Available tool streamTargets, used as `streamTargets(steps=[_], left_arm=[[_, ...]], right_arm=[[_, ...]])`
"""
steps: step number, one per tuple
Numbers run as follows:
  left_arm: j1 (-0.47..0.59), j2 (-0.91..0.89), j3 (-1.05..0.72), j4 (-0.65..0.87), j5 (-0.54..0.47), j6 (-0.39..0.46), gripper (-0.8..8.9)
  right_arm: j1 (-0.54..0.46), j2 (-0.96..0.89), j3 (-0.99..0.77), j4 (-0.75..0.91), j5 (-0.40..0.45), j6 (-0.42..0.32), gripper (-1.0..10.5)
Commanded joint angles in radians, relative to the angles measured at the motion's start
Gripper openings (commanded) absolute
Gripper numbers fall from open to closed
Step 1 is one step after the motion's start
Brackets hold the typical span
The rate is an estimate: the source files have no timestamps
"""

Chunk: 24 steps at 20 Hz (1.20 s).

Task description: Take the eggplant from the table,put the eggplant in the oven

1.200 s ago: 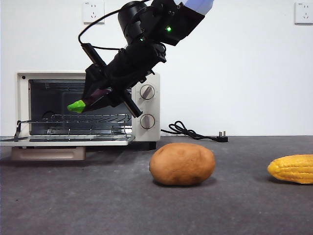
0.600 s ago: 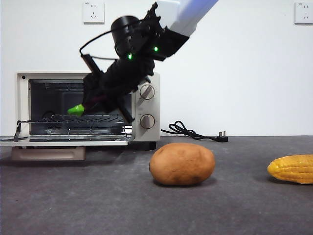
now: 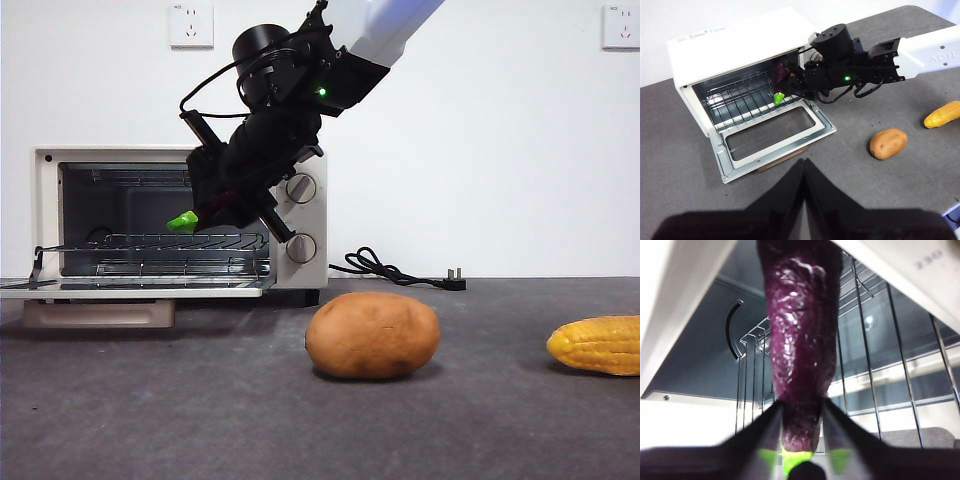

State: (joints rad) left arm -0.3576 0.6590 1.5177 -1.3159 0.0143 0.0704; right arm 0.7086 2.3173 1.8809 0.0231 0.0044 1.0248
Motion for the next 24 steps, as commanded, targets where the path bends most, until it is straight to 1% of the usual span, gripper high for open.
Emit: streamTargets(steps=[1,10,12,14,19,21,24], left_arm=[[-0.004,-0.003,-0.003,0.003,0.000,0.009,-0.06],[-0.004,-0.003,-0.003,0.003,0.000,0.009,-0.06],[-0.004,-0.003,-0.003,0.002,0.000,0.009,-0.06],[-0.004,-0.003,-0.003,0.002,0.000,0.009,-0.06],[-0.004,-0.003,-0.003,0.002,0.000,0.009,-0.06],[-0.004,-0.003,-0.003,0.002,0.000,0.009,-0.06],[-0.004,-0.003,-0.003,0.002,0.000,0.009,-0.06]], right_arm=[[0.003,0.009,0.000,0.006,0.012,-0.008,3.2],[0.003,0.009,0.000,0.006,0.015,-0.011,3.2],[0.003,0.009,0.000,0.006,0.015,-0.040,3.2],[0.005,0.009,0.002,0.006,0.014,-0.042,3.2],[0.005,0.008,0.007,-0.010,-0.015,-0.043,3.2],[0.005,0.008,0.037,-0.066,-0.015,-0.075,3.2],[0.005,0.008,0.121,-0.193,-0.012,-0.172,3.2]])
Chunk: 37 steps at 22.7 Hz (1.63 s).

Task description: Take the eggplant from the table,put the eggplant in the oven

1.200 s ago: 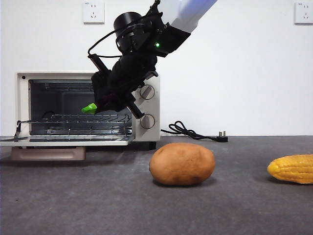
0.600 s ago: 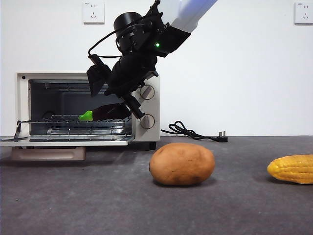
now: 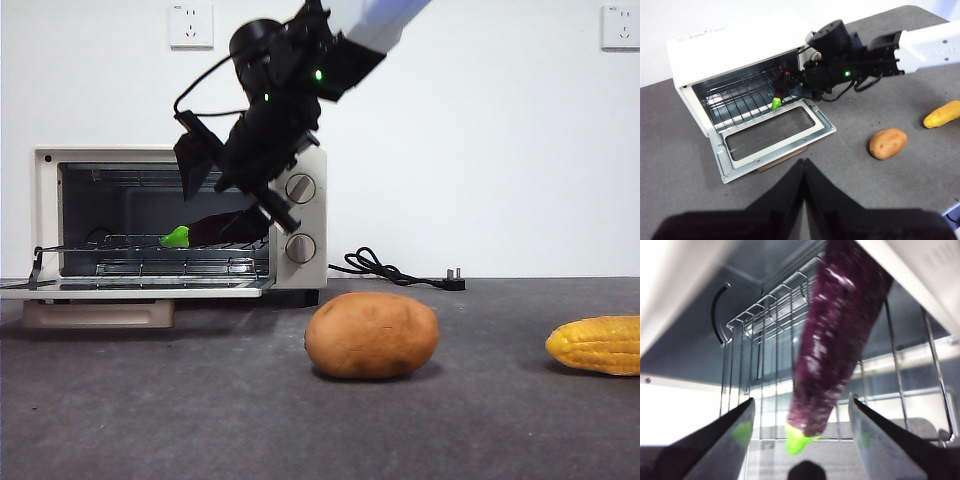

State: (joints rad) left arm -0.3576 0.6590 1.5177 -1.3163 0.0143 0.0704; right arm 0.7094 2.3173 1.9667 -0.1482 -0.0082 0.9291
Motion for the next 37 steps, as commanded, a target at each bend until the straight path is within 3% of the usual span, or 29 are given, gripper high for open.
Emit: streamTargets(steps=[1,4,6,8,11,14,17,23,28,37], left_arm=[[-0.004,-0.003,-0.003,0.003,0.000,0.009,-0.06],[-0.004,-0.003,-0.003,0.003,0.000,0.009,-0.06],[-0.004,-0.003,-0.003,0.003,0.000,0.009,-0.06],[-0.005,-0.003,-0.003,0.003,0.000,0.010,-0.06],[-0.005,-0.003,-0.003,0.003,0.000,0.011,-0.06],[-0.008,-0.003,-0.003,0.003,0.000,0.011,-0.06],[-0.010,-0.003,-0.003,0.003,0.000,0.011,-0.06],[-0.010,-0.003,-0.003,0.004,-0.026,0.012,-0.06],[-0.010,-0.002,-0.003,0.011,-0.037,0.012,-0.06],[-0.010,0.006,-0.003,0.111,-0.041,0.012,-0.06]], right_arm=[[0.004,0.008,0.066,-0.056,0.002,-0.100,3.2],[0.004,0.008,0.173,-0.203,0.002,-0.153,3.2],[0.004,0.008,0.248,-0.335,0.002,-0.227,3.2],[0.004,0.008,0.331,-0.466,-0.009,-0.342,3.2],[0.005,0.008,0.500,-0.675,-0.099,-0.525,3.2],[0.005,0.008,0.653,-0.845,-0.167,-0.628,3.2],[0.005,0.008,0.794,-0.990,-0.180,-0.703,3.2],[0.005,0.008,1.074,-1.226,-0.179,-0.795,3.2],[0.005,-0.017,1.222,-1.227,-0.256,-0.791,3.1],[0.005,-0.127,1.260,-1.228,-0.262,-0.812,3.1]])
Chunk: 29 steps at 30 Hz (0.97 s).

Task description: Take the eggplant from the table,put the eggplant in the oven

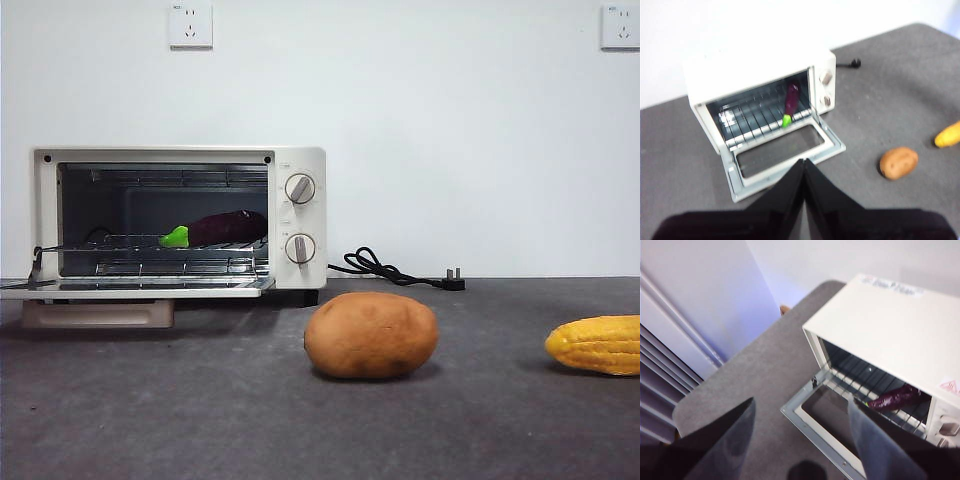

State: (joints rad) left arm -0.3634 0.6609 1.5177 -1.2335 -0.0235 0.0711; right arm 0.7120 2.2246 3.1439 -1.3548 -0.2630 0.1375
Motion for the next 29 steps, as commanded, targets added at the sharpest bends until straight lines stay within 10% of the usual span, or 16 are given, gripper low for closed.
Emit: streamTargets(steps=[1,9,14,20,29], left_arm=[[-0.004,0.010,-0.003,0.042,-0.003,0.011,-0.06],[-0.004,0.057,-0.003,0.052,-0.002,0.011,-0.06],[-0.004,0.071,-0.003,0.054,-0.003,0.011,-0.06],[-0.004,0.071,-0.003,0.072,-0.003,0.011,-0.06],[-0.004,0.072,-0.003,0.083,-0.002,0.011,-0.06]], right_arm=[[0.002,-0.047,0.082,-0.021,-0.008,-0.033,3.1],[0.000,-0.164,0.082,-0.022,0.007,-0.114,3.1],[0.000,-0.294,0.080,-0.022,0.228,-0.204,3.1],[0.000,-0.461,0.063,-0.024,0.302,-0.207,3.1],[0.000,-0.782,-0.222,-0.024,0.346,-0.274,3.1]])
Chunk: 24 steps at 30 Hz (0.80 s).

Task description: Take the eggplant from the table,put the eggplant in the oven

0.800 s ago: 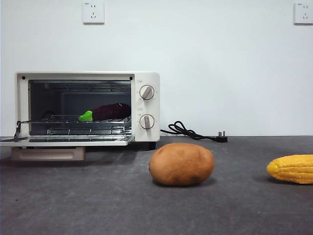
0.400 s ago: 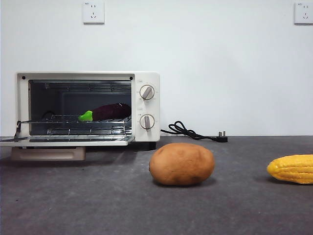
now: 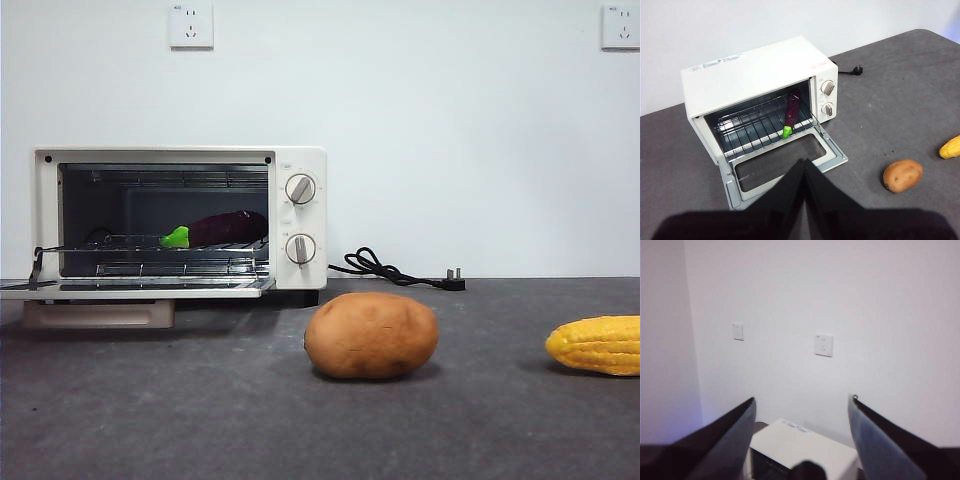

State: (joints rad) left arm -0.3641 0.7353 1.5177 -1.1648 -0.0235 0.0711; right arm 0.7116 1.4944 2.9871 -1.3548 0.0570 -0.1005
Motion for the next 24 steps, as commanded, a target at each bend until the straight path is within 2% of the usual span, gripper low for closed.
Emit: streamTargets(steps=[1,6,12,15,18,24], left_arm=[[-0.003,-0.002,-0.003,0.019,-0.002,0.011,-0.06],[-0.003,-0.001,-0.003,0.040,0.005,0.011,-0.06],[-0.003,0.008,-0.003,0.037,0.005,0.011,-0.06],[-0.003,0.011,-0.003,0.036,0.005,0.010,-0.06],[-0.003,0.014,-0.003,0.036,0.005,0.010,-0.06],[-0.003,0.020,-0.003,0.036,0.004,-0.008,-0.06]], right_arm=[[0.001,-0.088,-0.103,-0.024,0.050,-0.035,3.1],[0.001,-0.222,-0.322,-0.024,0.085,-0.061,3.1],[0.002,-0.362,-0.702,-0.024,0.077,-0.061,3.1],[0.002,-0.401,-0.879,-0.024,0.017,-0.049,3.1],[0.002,-0.413,-1.008,-0.024,-0.080,-0.003,3.1],[0.002,-0.408,-1.154,-0.024,-0.301,-0.006,3.1]])
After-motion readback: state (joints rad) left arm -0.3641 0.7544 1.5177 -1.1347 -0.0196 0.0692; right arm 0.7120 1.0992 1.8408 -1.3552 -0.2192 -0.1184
